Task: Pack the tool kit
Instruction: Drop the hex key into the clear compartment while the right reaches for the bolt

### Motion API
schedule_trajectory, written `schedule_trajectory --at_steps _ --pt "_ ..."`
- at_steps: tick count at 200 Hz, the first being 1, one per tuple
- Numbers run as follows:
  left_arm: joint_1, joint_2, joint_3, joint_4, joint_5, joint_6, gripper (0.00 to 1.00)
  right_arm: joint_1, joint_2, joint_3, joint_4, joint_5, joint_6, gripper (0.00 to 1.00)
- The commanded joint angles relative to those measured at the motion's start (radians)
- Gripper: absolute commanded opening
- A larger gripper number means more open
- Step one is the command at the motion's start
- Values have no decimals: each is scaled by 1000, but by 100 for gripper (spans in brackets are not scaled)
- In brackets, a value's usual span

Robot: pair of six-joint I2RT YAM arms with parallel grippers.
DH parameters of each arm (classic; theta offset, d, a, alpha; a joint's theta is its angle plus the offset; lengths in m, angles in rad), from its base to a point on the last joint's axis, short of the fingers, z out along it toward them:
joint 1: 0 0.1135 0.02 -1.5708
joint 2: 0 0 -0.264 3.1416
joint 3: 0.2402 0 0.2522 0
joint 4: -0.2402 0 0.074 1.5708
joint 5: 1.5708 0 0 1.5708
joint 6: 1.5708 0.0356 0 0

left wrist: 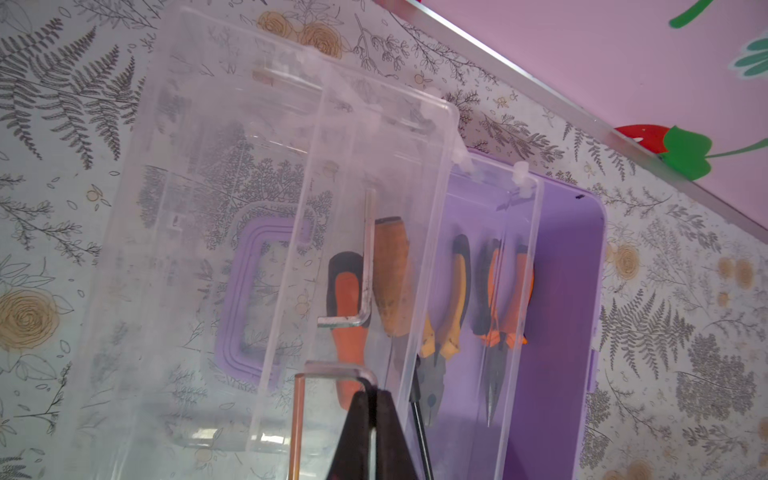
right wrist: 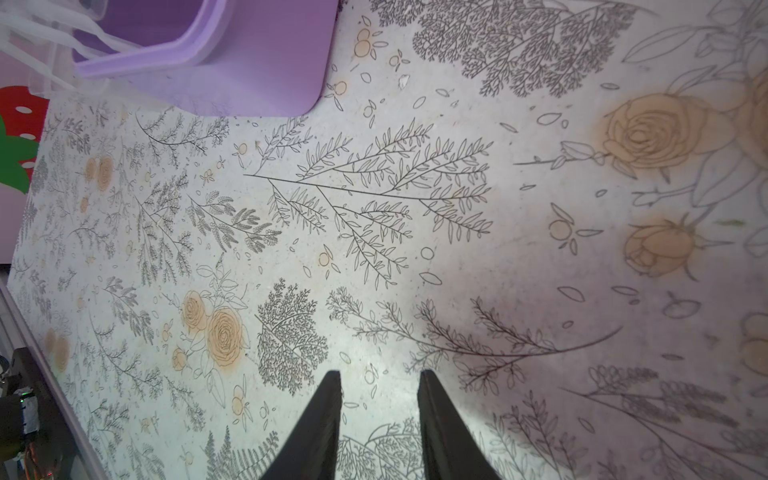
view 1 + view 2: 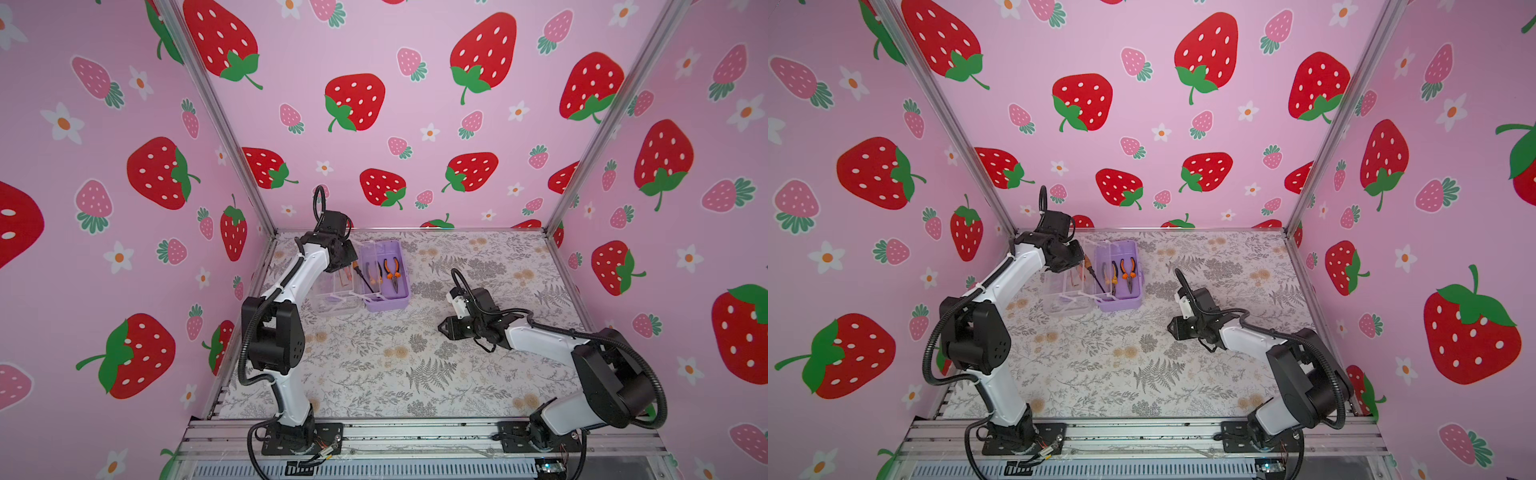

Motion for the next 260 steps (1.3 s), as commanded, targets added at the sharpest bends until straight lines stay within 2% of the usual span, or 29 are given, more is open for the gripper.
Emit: schedule_trajectory --at_steps 1,77,142,157,162,199,239,260 --pt "-4 51 88 -43 -14 28 0 -14 14 10 10 -13 -10 35" --pt "-1 234 357 -169 -78 129 0 -29 50 11 27 -32 -8 35" --pt "7 353 516 -219 -90 174 0 -33 88 35 29 -46 -5 35" --pt "8 368 530 -217 -89 181 5 -33 93 40 27 -47 -5 35" --pt "9 372 535 -216 -89 184 11 -34 93 41 25 -47 -5 35" --pt "9 379 558 -228 -100 193 31 -34 80 35 21 -47 0 35" --pt "2 268 439 -176 -74 166 39 -34 -5 24 -21 -23 5 35" --pt "-18 159 330 -123 -84 141 41 -34 -100 24 -96 68 -4 38"
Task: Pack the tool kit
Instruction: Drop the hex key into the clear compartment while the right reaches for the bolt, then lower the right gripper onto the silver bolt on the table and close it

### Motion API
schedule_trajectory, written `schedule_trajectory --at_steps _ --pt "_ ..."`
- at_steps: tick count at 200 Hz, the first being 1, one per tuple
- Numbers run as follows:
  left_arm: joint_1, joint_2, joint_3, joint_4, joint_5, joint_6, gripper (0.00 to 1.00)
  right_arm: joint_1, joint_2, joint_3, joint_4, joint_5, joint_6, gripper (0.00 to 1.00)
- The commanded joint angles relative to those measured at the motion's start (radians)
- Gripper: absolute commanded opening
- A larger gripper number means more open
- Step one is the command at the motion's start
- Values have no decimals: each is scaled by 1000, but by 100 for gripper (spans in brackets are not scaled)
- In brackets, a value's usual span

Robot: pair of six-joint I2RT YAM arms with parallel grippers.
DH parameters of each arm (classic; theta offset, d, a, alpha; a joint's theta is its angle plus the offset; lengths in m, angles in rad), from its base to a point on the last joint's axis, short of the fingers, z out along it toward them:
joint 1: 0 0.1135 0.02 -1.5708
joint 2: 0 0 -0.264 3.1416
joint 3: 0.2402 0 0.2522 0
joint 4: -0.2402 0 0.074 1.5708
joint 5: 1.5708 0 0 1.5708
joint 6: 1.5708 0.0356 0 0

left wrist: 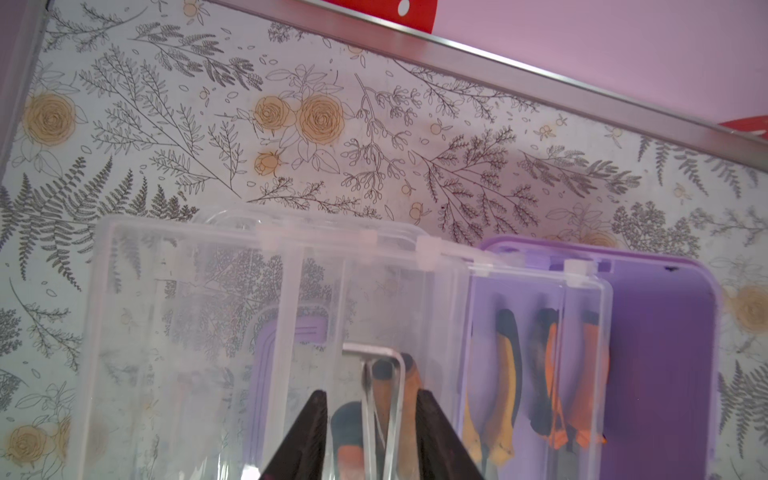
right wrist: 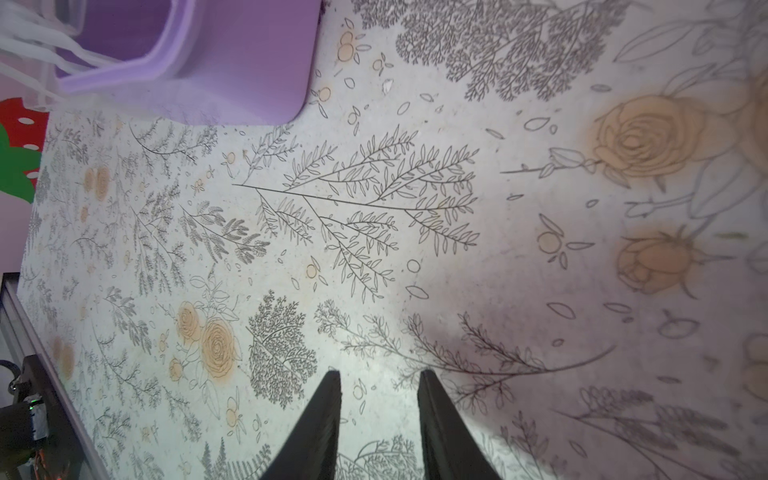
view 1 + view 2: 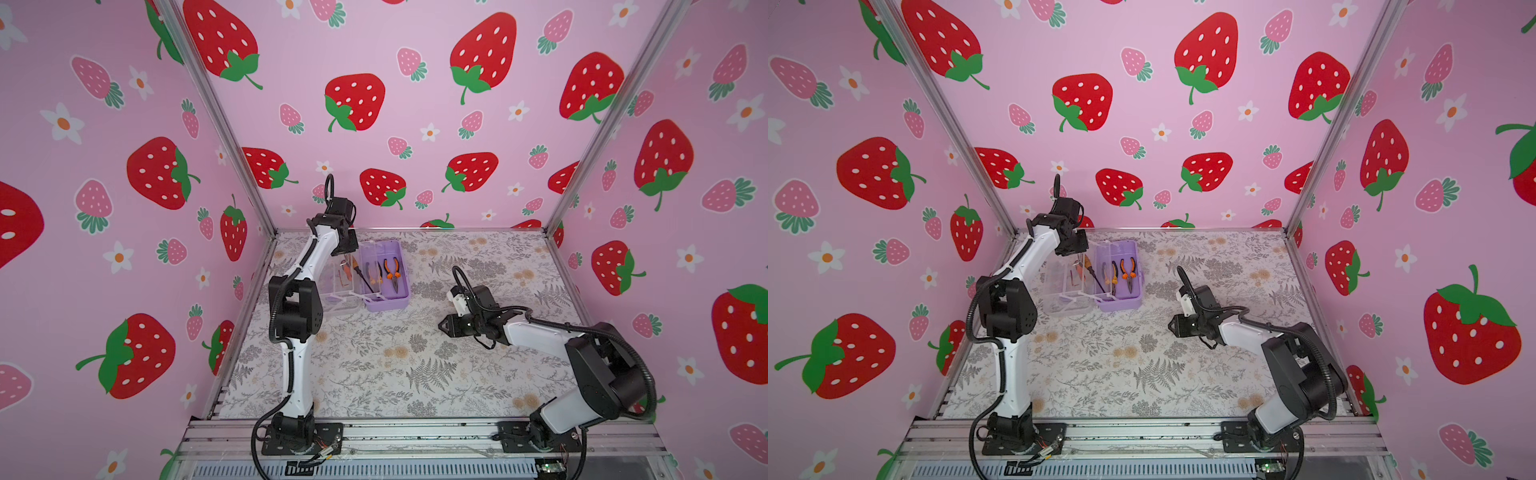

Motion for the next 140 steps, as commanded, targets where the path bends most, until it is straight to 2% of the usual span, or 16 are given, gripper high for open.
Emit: schedule_trajectory --at_steps 1,30,44,68,87,113,140 --pt "-32 -142 -77 44 4 -28 41 -4 -112 2 -88 94 -4 38" --pt "-106 -302 -214 104 -39 -59 42 -6 -246 -18 -231 390 8 51" --pt "-177 -374 -299 149 -71 -70 42 -10 -301 -68 -255 494 28 61" --pt "-311 -463 -436 233 -113 -52 43 -50 -350 -162 -291 656 84 69" --pt "-386 -513 -517 287 -104 -45 42 -113 -387 -223 -307 684 121 67" --pt "-444 -558 -592 322 -63 -53 42 -199 -491 -288 -280 635 137 61" --pt "-475 -580 -638 326 -26 -62 43 -305 -515 -307 -281 572 121 66"
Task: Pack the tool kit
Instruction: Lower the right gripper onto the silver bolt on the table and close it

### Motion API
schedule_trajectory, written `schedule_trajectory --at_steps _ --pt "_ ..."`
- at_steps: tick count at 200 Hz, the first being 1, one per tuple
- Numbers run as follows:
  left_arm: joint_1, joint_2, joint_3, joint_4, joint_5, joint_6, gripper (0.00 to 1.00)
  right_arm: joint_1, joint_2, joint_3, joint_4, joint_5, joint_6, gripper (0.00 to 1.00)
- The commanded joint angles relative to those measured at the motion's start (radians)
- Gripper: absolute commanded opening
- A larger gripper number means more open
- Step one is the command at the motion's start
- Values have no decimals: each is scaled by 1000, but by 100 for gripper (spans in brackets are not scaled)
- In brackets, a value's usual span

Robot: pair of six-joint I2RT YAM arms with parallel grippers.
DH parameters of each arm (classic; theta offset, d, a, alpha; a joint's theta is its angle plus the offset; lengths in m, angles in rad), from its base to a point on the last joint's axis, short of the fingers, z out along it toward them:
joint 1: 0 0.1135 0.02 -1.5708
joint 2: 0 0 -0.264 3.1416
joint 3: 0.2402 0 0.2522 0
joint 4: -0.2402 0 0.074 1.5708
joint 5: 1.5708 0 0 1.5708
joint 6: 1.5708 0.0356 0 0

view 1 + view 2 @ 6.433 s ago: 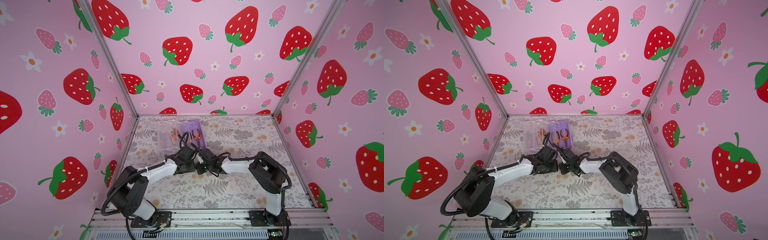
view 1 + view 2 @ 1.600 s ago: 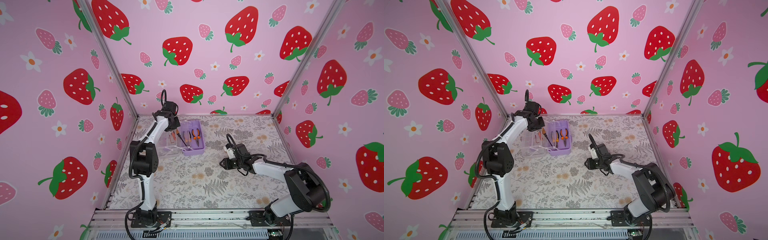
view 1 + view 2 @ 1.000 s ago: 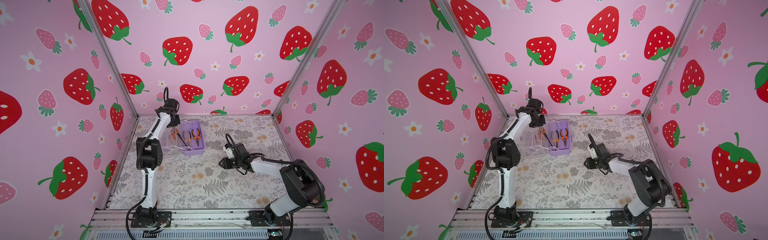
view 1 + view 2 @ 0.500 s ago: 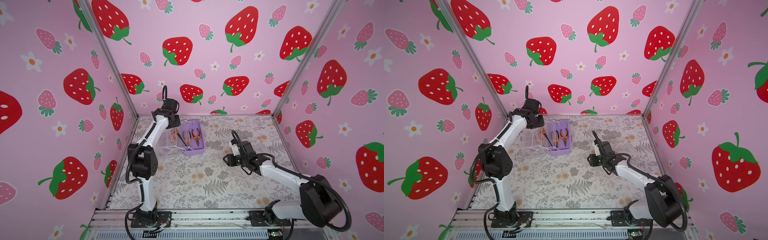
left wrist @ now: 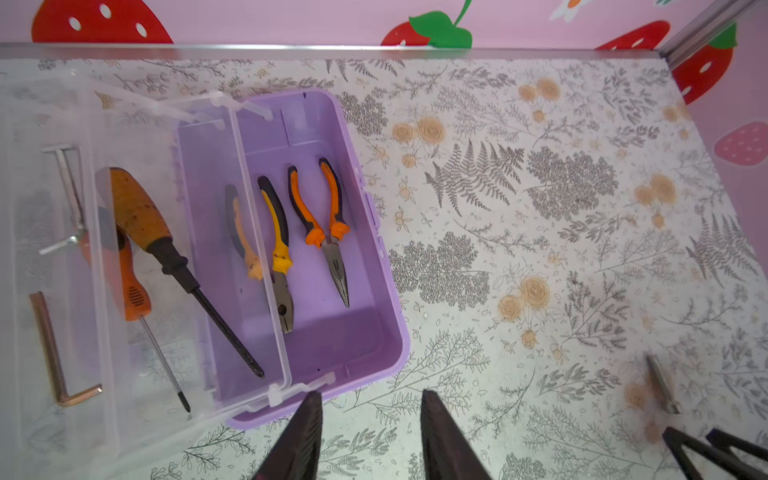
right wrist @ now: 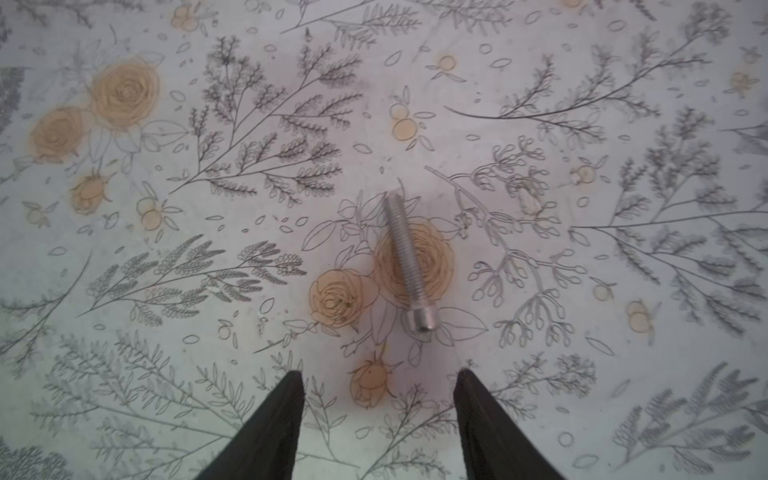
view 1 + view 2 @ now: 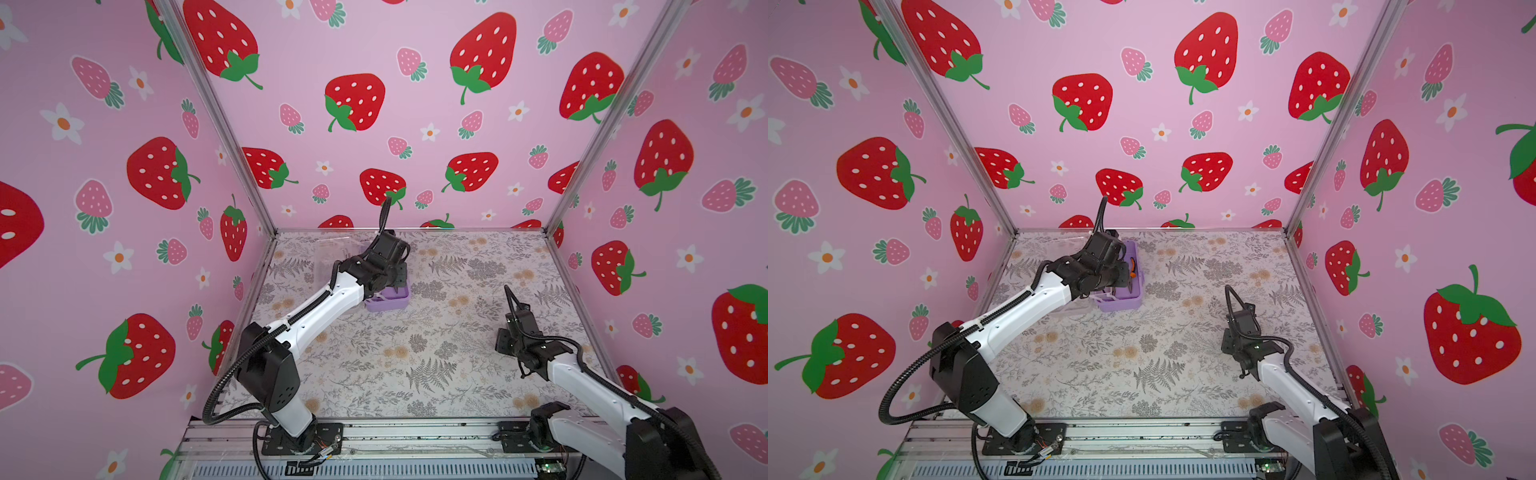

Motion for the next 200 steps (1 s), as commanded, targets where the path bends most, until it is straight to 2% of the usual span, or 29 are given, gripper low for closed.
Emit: schedule_trajectory --at_steps 1,13,30,87,95,117,162,200 --pt "-18 -39 -24 36 21 -10 43 -77 -20 -8 -1 -27 15 66" --pt "-30 -40 -39 33 21 -10 43 -131 7 -12 9 -80 -3 69" --pt "-40 -36 -64 37 28 -18 43 -179 56 -19 50 -150 -25 67" --pt "-42 -18 -77 40 50 -25 43 -188 199 -3 151 -244 -45 52" --pt "-42 -14 -76 41 53 -27 43 -188 218 5 162 -250 -50 47" --pt "-42 -1 -74 43 70 -32 43 -189 282 23 207 -293 -76 41" --pt "-42 -2 -71 36 77 -38 43 -186 353 44 282 -424 -107 15" --pt "-43 -1 -71 37 91 -50 44 -162 303 58 311 -571 -156 7"
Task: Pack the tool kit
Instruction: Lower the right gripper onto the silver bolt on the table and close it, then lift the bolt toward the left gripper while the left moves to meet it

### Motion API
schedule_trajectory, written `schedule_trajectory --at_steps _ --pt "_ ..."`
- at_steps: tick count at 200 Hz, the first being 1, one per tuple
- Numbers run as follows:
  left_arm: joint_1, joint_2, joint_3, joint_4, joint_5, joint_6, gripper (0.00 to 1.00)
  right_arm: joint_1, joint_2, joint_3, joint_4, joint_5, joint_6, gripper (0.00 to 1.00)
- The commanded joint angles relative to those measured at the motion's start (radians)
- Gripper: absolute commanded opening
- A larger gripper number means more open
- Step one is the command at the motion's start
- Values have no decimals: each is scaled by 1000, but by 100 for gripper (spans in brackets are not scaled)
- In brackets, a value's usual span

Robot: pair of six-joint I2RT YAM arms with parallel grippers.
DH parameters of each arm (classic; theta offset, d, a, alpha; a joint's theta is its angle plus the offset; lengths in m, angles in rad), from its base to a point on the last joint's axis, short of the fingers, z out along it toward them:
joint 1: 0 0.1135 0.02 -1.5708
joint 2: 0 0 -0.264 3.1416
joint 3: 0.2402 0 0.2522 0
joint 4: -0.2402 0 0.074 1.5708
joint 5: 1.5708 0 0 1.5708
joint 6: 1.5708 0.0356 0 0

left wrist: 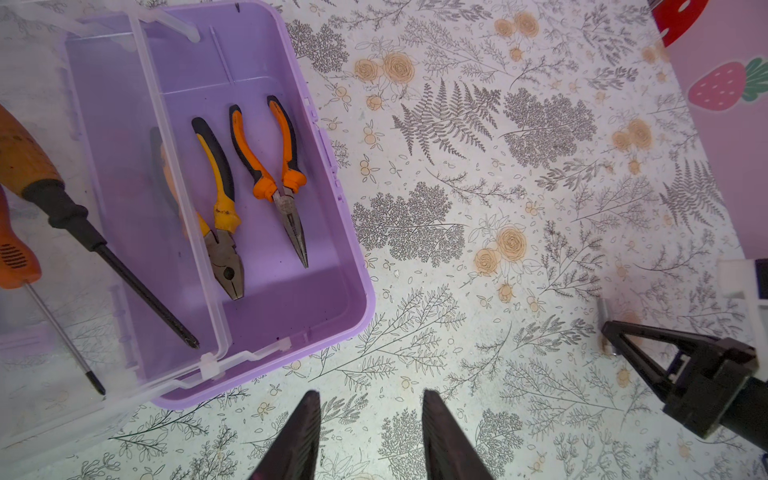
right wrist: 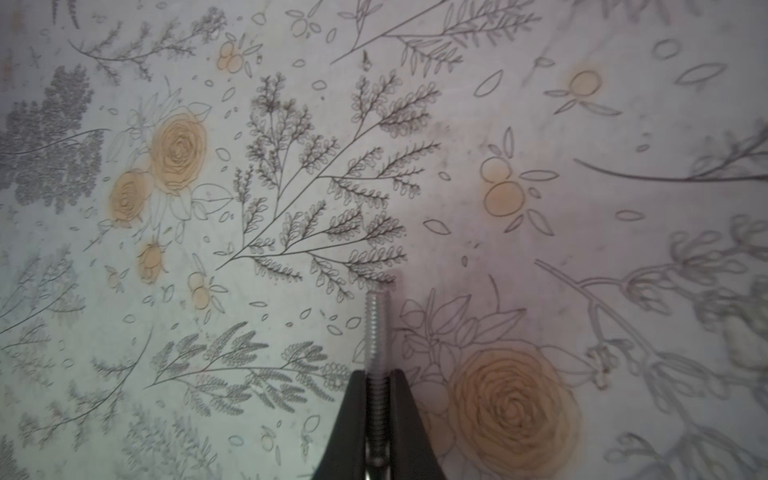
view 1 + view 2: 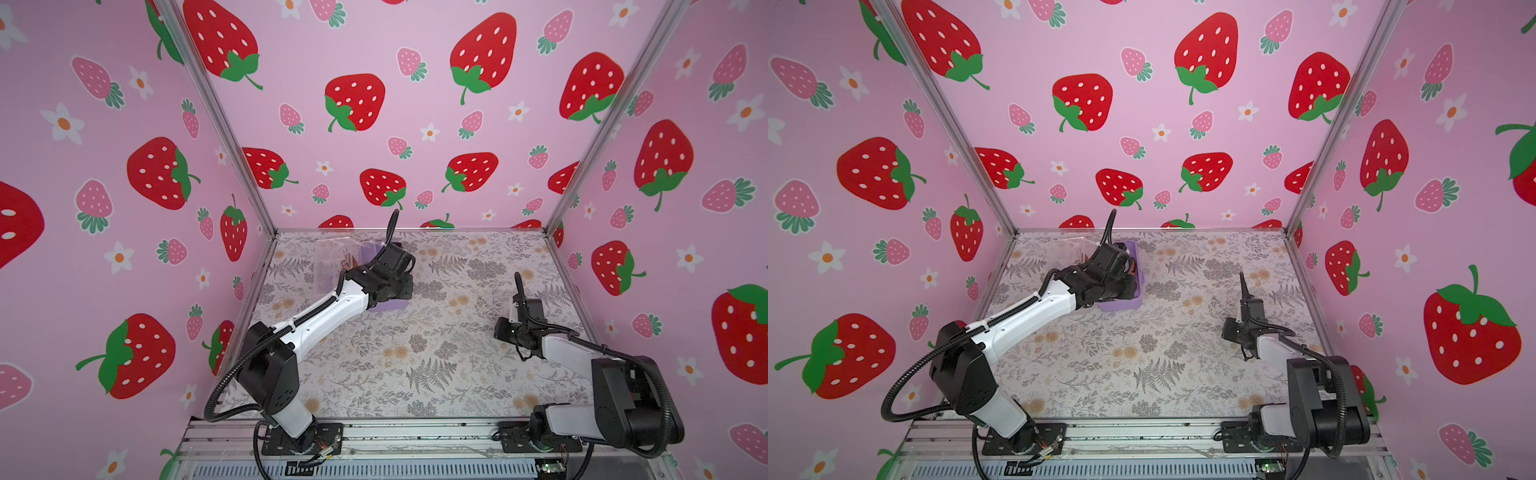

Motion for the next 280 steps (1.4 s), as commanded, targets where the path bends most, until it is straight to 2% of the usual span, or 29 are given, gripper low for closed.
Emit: schedule_trajectory --at_steps 1,64,84,124,179,221,280 --pt "-4 0 5 -2 16 -19 44 17 -33 4 8 -143 -48 7" --pt "-25 1 -16 30 63 -47 44 107 -147 49 20 -358 -84 0" --pt "-25 -10 -24 52 92 -59 48 142 -195 64 47 -408 -67 0" --pt "-25 -52 -53 126 169 -84 55 211 -269 100 69 -413 -46 0" --pt "-29 -122 -157 304 325 -156 62 240 -334 105 132 -440 -16 0" --pt "-68 -103 -183 399 391 -201 63 259 -335 119 158 -451 3 0" --pt "-149 -29 -139 444 416 -202 61 284 -327 119 169 -440 12 0"
